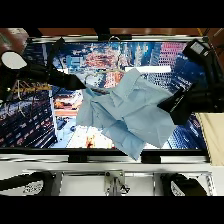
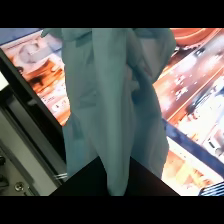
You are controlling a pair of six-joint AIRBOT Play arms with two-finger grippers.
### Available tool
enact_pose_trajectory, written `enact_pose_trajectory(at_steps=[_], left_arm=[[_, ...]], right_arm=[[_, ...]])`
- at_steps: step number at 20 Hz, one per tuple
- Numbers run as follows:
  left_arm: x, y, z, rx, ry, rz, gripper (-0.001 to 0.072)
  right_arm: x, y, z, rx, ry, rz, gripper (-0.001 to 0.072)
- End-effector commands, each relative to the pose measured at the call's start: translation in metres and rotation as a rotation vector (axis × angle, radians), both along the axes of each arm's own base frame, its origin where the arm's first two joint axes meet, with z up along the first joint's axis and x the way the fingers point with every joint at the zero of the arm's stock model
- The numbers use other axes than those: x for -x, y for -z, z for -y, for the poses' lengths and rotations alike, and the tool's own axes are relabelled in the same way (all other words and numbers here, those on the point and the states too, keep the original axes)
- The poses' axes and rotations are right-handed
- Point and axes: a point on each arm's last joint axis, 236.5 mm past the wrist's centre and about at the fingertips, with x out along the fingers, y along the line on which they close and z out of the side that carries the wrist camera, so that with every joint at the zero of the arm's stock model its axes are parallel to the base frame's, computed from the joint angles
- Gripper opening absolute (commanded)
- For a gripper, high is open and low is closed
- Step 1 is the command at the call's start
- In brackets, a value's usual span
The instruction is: Fold the shirts.
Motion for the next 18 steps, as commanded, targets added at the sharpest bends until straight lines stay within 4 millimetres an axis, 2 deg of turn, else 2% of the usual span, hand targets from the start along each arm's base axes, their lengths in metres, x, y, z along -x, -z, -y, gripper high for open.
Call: enact_pose_trajectory(at_steps=[1, 5, 7, 9, 11, 14, 16, 18], left_arm=[[0.044, 0.006, -0.057, -0.266, 0.007, -0.079, 0.0046], [0.068, -0.034, -0.057, -0.240, -0.041, -0.009, 0.0046], [0.075, -0.034, -0.055, -0.250, -0.054, 0.003, 0.0045], [0.072, -0.014, -0.057, -0.288, -0.080, -0.007, 0.0045], [0.068, 0.017, -0.058, -0.301, -0.101, -0.051, 0.0046], [0.066, 0.058, -0.074, -0.345, -0.146, -0.104, 0.0046], [0.070, 0.073, -0.079, -0.354, -0.154, -0.137, 0.0045], [0.062, 0.076, -0.079, -0.345, -0.172, -0.119, 0.0046]], right_arm=[[0.010, -0.013, 0.008, 0.035, 0.006, 0.009, 0.0069], [0.043, 0.003, 0.009, 0.055, -0.030, -0.153, 0.0069], [0.046, 0.001, 0.009, 0.055, -0.029, -0.147, 0.0069], [0.050, -0.007, 0.005, 0.040, -0.052, -0.105, 0.0069], [0.055, -0.012, 0.005, 0.040, -0.056, -0.079, 0.0069], [0.062, -0.019, 0.007, 0.042, -0.052, -0.044, 0.0069], [0.065, -0.020, 0.008, 0.044, -0.051, -0.035, 0.0068], [0.066, -0.022, 0.004, 0.032, -0.064, -0.032, 0.0068]])
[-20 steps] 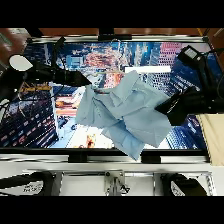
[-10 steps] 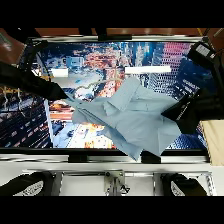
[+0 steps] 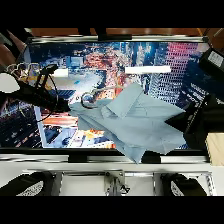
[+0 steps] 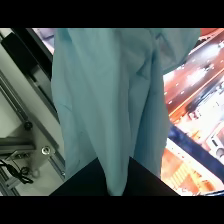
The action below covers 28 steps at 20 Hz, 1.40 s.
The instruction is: Fold the shirts.
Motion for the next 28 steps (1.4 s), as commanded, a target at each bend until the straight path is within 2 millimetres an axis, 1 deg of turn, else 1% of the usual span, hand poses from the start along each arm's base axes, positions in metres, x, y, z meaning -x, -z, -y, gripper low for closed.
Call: enact_pose_trajectory(at_steps=[1, 2, 4, 6, 7, 8, 10, 14, 15, 17, 18, 19, 20, 21, 23, 24, 25, 26, 27, 28], left_arm=[[-0.015, 0.015, -0.006, -0.011, -0.044, 0.038, 0.0045], [-0.023, 0.012, -0.005, -0.002, -0.057, 0.068, 0.0045], [-0.043, 0.001, -0.006, 0.023, -0.109, 0.134, 0.0045], [-0.065, -0.021, -0.009, 0.047, -0.146, 0.230, 0.0046], [-0.076, -0.035, -0.010, 0.059, -0.161, 0.280, 0.0046], [-0.083, -0.048, -0.011, 0.068, -0.169, 0.317, 0.0046], [-0.092, -0.075, -0.010, 0.083, -0.170, 0.377, 0.0046], [-0.097, -0.127, -0.003, 0.131, -0.152, 0.478, 0.0046], [-0.096, -0.138, 0.002, 0.146, -0.131, 0.502, 0.0046], [-0.092, -0.154, 0.009, 0.152, -0.089, 0.531, 0.0046], [-0.086, -0.159, 0.017, 0.160, -0.049, 0.537, 0.0046], [-0.075, -0.162, 0.027, 0.167, 0.014, 0.525, 0.0046], [-0.060, -0.159, 0.035, 0.159, 0.063, 0.486, 0.0046], [-0.045, -0.153, 0.037, 0.140, 0.104, 0.436, 0.0046], [-0.014, -0.141, 0.036, 0.107, 0.168, 0.331, 0.0046], [-0.004, -0.140, 0.033, 0.089, 0.177, 0.307, 0.0046], [0.001, -0.143, 0.031, 0.081, 0.182, 0.318, 0.0045], [0.000, -0.151, 0.028, 0.073, 0.173, 0.357, 0.0046], [-0.005, -0.160, 0.025, 0.061, 0.162, 0.415, 0.0045], [-0.016, -0.174, 0.022, 0.055, 0.141, 0.497, 0.0045]], right_arm=[[0.005, -0.004, -0.004, -0.015, -0.018, 0.012, 0.0068], [0.007, -0.005, -0.006, -0.023, -0.026, 0.009, 0.0068], [0.009, -0.006, -0.008, -0.033, -0.035, 0.006, 0.0068], [0.010, -0.007, -0.010, -0.040, -0.042, 0.004, 0.0068], [0.010, -0.007, -0.010, -0.042, -0.043, 0.001, 0.0068], [0.009, -0.006, -0.010, -0.042, -0.037, -0.010, 0.0067], [0.006, 0.000, -0.010, -0.040, -0.036, -0.038, 0.0067], [-0.008, 0.013, -0.009, -0.025, -0.033, -0.093, 0.0068], [-0.011, 0.016, -0.008, -0.016, -0.034, -0.099, 0.0067], [-0.016, 0.021, -0.006, -0.005, -0.040, -0.102, 0.0068], [-0.021, 0.022, -0.003, 0.009, -0.035, -0.086, 0.0068], [-0.030, 0.023, 0.002, 0.030, -0.010, -0.059, 0.0068], [-0.036, 0.024, 0.007, 0.050, 0.010, -0.038, 0.0068], [-0.042, 0.027, 0.014, 0.079, 0.027, -0.022, 0.0067], [-0.055, 0.031, 0.029, 0.132, 0.080, 0.005, 0.0068], [-0.062, 0.031, 0.031, 0.138, 0.095, 0.024, 0.0068], [-0.071, 0.027, 0.030, 0.131, 0.096, 0.064, 0.0068], [-0.081, 0.022, 0.026, 0.122, 0.072, 0.124, 0.0068], [-0.093, 0.013, 0.021, 0.115, 0.034, 0.209, 0.0068], [-0.106, 0.003, 0.017, 0.111, 0.006, 0.300, 0.0068]])
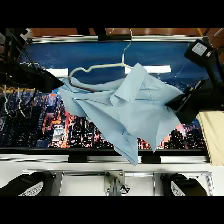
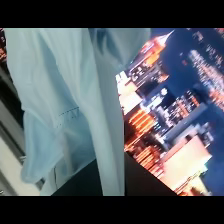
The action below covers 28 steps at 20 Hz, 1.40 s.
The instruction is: Fold the shirts.
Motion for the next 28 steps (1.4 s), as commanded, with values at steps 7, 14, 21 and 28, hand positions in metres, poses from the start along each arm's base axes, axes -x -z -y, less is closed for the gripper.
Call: enact_pose_trajectory(at_steps=[7, 14, 21, 28], left_arm=[[-0.052, -0.134, -0.016, 0.090, -0.116, 0.638, 0.0046], [-0.031, -0.126, -0.097, -0.328, -0.205, 0.684, 0.0045], [-0.037, -0.111, -0.158, -0.424, -0.405, 0.589, 0.0046], [-0.047, -0.076, -0.108, -0.248, -0.294, 0.452, 0.0047]], right_arm=[[-0.069, -0.083, -0.065, 0.139, -0.315, 0.720, 0.0069], [-0.085, -0.080, -0.026, 0.437, -0.246, 0.767, 0.0069], [-0.076, -0.069, -0.028, 0.448, -0.292, 0.721, 0.0069], [-0.067, -0.053, -0.023, 0.506, -0.343, 0.661, 0.0069]])
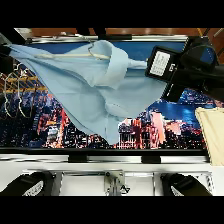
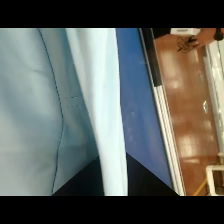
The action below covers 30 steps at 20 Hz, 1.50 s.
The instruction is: Fold the shirts.
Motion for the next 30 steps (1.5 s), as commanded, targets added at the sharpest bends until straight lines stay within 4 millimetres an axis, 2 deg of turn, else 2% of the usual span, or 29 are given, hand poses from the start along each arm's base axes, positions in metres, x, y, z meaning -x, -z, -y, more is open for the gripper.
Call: enact_pose_trajectory(at_steps=[1, 4, 8, 11, 13, 14, 15, 16, 17, 19, 20, 21, 22, 23, 25, 28, 30], left_arm=[[0.004, 0.010, 0.040, 0.154, 0.106, -0.062, 0.0047], [0.021, 0.009, 0.077, 0.291, 0.220, -0.116, 0.0047], [0.067, 0.041, 0.116, 0.385, 0.364, -0.364, 0.0048], [0.091, 0.078, 0.117, 0.398, 0.345, -0.555, 0.0050], [0.096, 0.093, 0.117, 0.394, 0.341, -0.608, 0.0053], [0.096, 0.098, 0.117, 0.395, 0.337, -0.621, 0.0094], [0.095, 0.101, 0.117, 0.396, 0.334, -0.629, 0.0176], [0.092, 0.102, 0.118, 0.401, 0.331, -0.620, 0.0298], [0.087, 0.098, 0.118, 0.408, 0.328, -0.595, 0.0344], [0.074, 0.087, 0.120, 0.431, 0.320, -0.523, 0.0357], [0.064, 0.081, 0.119, 0.439, 0.310, -0.476, 0.0391], [0.055, 0.074, 0.118, 0.450, 0.300, -0.430, 0.0529], [0.046, 0.068, 0.117, 0.463, 0.290, -0.389, 0.0566], [0.039, 0.065, 0.116, 0.473, 0.281, -0.367, 0.0566], [0.032, 0.075, 0.117, 0.476, 0.272, -0.388, 0.0566], [0.020, 0.106, 0.119, 0.513, 0.221, -0.471, 0.0565], [0.013, 0.126, 0.126, 0.574, 0.202, -0.502, 0.0565]], right_arm=[[0.003, 0.011, 0.012, 0.069, 0.027, -0.034, 0.0069], [-0.011, 0.006, 0.033, 0.055, 0.159, -0.006, 0.0069], [-0.030, -0.019, 0.033, -0.045, 0.220, 0.099, 0.0069], [-0.038, -0.038, 0.029, -0.090, 0.218, 0.180, 0.0069], [-0.039, -0.043, 0.028, -0.094, 0.214, 0.202, 0.0069], [-0.041, -0.047, 0.028, -0.096, 0.212, 0.217, 0.0069], [-0.042, -0.052, 0.026, -0.105, 0.205, 0.239, 0.0069], [-0.043, -0.057, 0.024, -0.115, 0.198, 0.260, 0.0069], [-0.044, -0.061, 0.022, -0.123, 0.192, 0.277, 0.0069], [-0.044, -0.065, 0.019, -0.124, 0.179, 0.293, 0.0069], [-0.043, -0.065, 0.016, -0.119, 0.167, 0.295, 0.0069], [-0.041, -0.065, 0.010, -0.113, 0.148, 0.297, 0.0069], [-0.039, -0.066, 0.005, -0.113, 0.134, 0.298, 0.0069], [-0.037, -0.065, 0.000, -0.115, 0.122, 0.296, 0.0069], [-0.035, -0.065, -0.005, -0.122, 0.111, 0.293, 0.0069], [-0.035, -0.067, -0.004, -0.183, 0.140, 0.279, 0.0069], [-0.031, -0.077, -0.003, -0.273, 0.167, 0.282, 0.0069]])
